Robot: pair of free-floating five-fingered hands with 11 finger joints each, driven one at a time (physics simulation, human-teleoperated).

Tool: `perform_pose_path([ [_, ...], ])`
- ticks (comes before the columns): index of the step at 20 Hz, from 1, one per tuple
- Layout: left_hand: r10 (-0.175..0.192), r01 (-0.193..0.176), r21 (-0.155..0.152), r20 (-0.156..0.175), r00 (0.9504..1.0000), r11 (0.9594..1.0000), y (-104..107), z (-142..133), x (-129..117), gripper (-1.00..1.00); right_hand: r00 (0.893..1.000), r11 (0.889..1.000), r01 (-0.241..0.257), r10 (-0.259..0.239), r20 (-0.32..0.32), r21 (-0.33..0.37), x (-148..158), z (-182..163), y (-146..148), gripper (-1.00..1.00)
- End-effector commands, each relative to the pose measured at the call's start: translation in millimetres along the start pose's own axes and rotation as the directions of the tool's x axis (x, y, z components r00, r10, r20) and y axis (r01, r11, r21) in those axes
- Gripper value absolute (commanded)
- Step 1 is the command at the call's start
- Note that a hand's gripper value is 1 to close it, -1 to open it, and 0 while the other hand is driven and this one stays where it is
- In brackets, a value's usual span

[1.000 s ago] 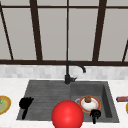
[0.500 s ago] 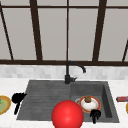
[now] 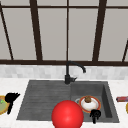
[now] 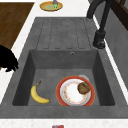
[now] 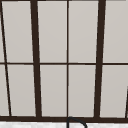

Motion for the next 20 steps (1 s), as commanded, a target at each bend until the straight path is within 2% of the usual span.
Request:
perform_pose_path([
  [1, 0.037, -0.034, 0.036, -0.076, 0.9964, 0.9988, -1, 12, -3, -1.0, 1.0, 1.0, 0.0, 0.0, 0.0, 0.0, 0, 0, 0, 0.0],
  [2, 0.038, -0.035, 0.036, -0.078, 0.9963, 0.9988, -1, 16, -4, -1.0, 1.0, 1.0, 0.0, 0.0, 0.0, 0.0, 0, 0, 0, 0.0],
  [3, 0.043, -0.039, 0.042, -0.095, 0.9945, 0.9983, -2, 17, -2, -1.0, 1.0, 1.0, 0.0, 0.0, 0.0, 0.0, 0, 0, 0, 0.0],
  [7, 0.058, -0.055, 0.032, -0.092, 0.9941, 0.9979, -3, 31, -3, -1.0, 1.0, 1.0, 0.0, 0.0, 0.0, 0.0, 0, 0, 0, 0.0],
  [10, 0.051, -0.049, 0.027, -0.086, 0.995, 0.9984, -6, 42, -7, -1.0, 1.0, 1.0, 0.0, 0.0, 0.0, 0.0, 0, 0, 0, 0.0],
  [12, 0.061, -0.058, 0.032, -0.102, 0.9929, 0.9978, -6, 47, -4, -1.0, 1.0, 1.0, 0.0, 0.0, 0.0, 0.0, 0, 0, 0, 0.0],
  [15, 0.068, -0.065, 0.031, -0.105, 0.9921, 0.9974, -8, 56, -4, -1.0, 1.0, 1.0, 0.0, 0.0, 0.0, 0.0, 0, 0, 0, 0.0],
  [19, 0.075, -0.074, 0.013, -0.076, 0.9943, 0.9972, -10, 73, -10, -1.0, 1.0, 1.0, 0.0, 0.0, 0.0, 0.0, 0, 0, 0, 0.0],
  [20, 0.091, -0.091, 0.001, -0.051, 0.9945, 0.9958, -11, 81, -12, -1.0, 1.0, 1.0, 0.0, 0.0, 0.0, 0.0, 0, 0, 0, 0.0],
])
